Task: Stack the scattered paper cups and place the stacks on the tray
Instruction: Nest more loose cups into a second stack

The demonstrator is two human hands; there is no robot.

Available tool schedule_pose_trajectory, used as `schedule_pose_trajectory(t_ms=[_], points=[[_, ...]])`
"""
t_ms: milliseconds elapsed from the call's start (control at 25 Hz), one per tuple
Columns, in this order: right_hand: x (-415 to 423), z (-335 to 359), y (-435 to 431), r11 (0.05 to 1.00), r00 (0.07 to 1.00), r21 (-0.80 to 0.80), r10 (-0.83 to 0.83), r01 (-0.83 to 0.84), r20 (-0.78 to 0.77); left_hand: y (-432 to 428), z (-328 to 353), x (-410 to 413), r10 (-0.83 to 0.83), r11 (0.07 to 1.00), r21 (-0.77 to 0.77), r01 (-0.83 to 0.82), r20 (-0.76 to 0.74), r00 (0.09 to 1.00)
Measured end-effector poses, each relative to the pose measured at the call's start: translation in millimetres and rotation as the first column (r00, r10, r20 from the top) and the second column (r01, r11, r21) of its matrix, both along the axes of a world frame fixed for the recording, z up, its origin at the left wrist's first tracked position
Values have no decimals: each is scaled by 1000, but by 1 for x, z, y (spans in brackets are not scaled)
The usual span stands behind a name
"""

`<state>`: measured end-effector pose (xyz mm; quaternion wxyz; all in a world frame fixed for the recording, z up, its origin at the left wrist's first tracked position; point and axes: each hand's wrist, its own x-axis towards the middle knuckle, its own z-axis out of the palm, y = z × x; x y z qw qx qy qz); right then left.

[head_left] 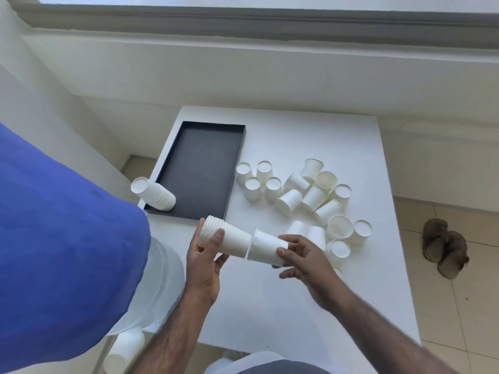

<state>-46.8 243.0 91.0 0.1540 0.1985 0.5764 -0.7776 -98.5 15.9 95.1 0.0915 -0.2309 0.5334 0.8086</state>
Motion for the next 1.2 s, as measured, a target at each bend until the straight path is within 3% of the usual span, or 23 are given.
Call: schedule_pose_trajectory(t_ms=[120, 280, 400, 480, 560, 640, 760, 840, 960, 1080, 1160, 1200], points=[[6, 11, 3, 999, 999, -32, -44, 43, -26, 30, 2, 1, -170, 983, -73, 168, -14, 985], [7, 16, 15, 998, 997, -11, -63, 63, -39, 57, 0, 9, -353, 935, -57, 351, -17, 936], [9, 10, 24, 999, 999, 52, 5, -3, -32, 65, -3, 14, -361, 931, -54, 360, 4, 933], [1, 2, 38, 978, 1000, 206, -16, 21, -27, 66, -5, 16, -341, 937, -65, 342, 24, 940], [-17, -10, 57, 851, 1000, 524, -21, 20, -5, 64, -6, 17, -322, 944, -70, 323, 35, 946], [-39, -25, 71, 572, 990, 809, 119, -132, 77, 56, -7, 19, -292, 952, -79, 295, 48, 955], [-69, -45, 70, 207, 898, 914, 354, -349, 263, 39, -8, 23, -253, 960, -108, 259, 64, 965], [-83, -56, 63, 44, 819, 910, 455, -413, 350, 26, -10, 24, -236, 963, -120, 243, 66, 969], [-93, -70, 57, -84, 752, 895, 511, -438, 416, 10, -10, 25, -210, 969, -123, 214, 46, 977], [-92, -77, 53, -141, 738, 888, 507, -437, 444, -1, -8, 24, -189, 973, -129, 191, 29, 982], [-88, -76, 48, -89, 765, 903, 501, -420, 405, -4, -7, 22, -177, 975, -134, 178, 18, 984], [-86, -72, 44, 0, 795, 911, 488, -413, 360, -5, -6, 21, -165, 977, -137, 165, 8, 986]])
